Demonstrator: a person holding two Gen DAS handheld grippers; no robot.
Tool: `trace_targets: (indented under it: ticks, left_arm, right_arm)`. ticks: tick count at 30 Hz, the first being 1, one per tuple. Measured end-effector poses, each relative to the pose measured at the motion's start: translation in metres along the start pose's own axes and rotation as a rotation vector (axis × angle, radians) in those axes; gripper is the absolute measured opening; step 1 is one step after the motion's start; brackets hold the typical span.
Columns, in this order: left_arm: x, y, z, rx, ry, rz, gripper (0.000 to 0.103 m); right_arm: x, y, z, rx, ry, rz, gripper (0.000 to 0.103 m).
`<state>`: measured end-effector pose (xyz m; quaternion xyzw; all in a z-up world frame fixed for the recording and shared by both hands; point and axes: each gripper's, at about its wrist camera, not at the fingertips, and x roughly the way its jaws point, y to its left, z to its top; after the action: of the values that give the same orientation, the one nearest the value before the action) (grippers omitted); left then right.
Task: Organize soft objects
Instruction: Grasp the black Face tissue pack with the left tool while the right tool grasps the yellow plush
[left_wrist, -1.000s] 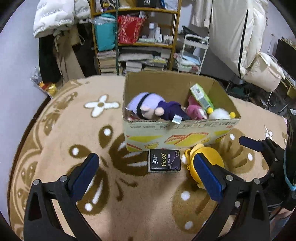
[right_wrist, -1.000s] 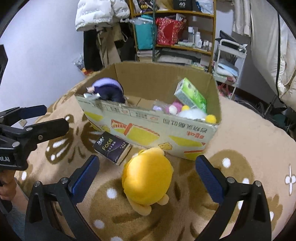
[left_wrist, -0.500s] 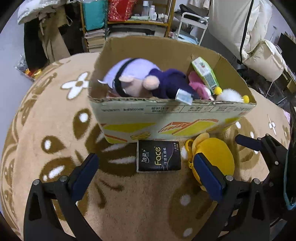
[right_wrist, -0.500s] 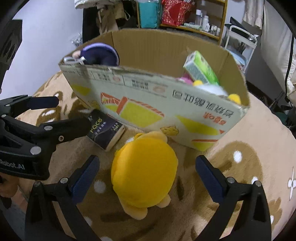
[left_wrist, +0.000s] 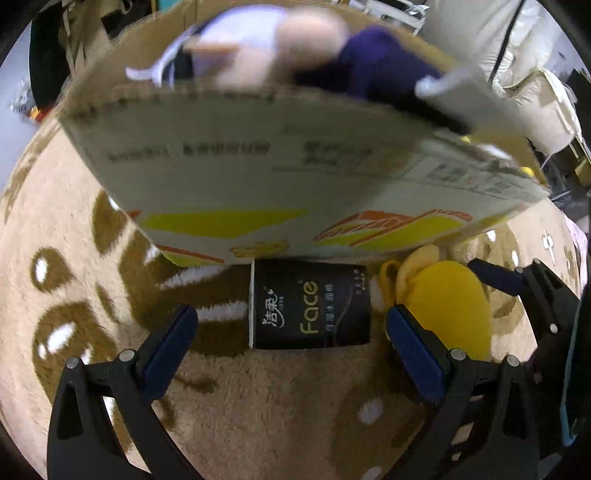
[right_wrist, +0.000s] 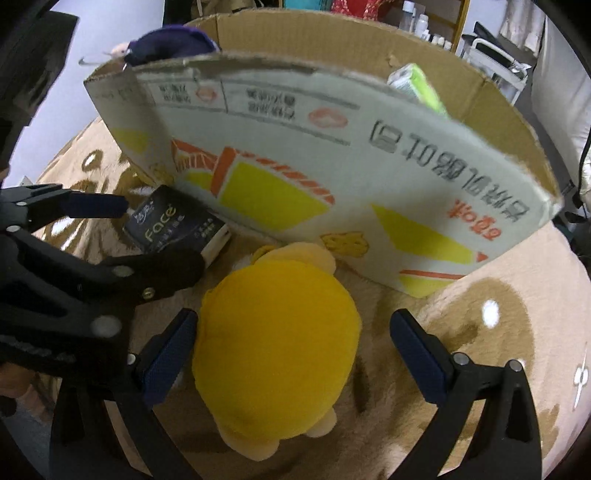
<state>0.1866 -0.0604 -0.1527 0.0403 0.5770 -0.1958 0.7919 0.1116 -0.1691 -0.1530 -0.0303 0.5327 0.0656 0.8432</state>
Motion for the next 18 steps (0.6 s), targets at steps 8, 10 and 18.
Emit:
trace_targets:
  ticks: [8,10,18]
  left_arm:
    - [0.009,-0.002,-0.001,0.012,0.008,0.043,0.093]
    - [0.009,-0.004,-0.001,0.015,0.006,0.054,0.091]
    - [-0.002,-0.002,-0.008,0.0,-0.008,0.067,0.064]
  right_arm:
    - [0.009,-0.001,-0.003,0.008,0.037,0.018,0.103]
    - [0.008,-0.002,-0.004,0.019,0.04,0.032,0.102]
    - [0.007,0.005,-0.005,-0.016,0.032,0.084,0.078]
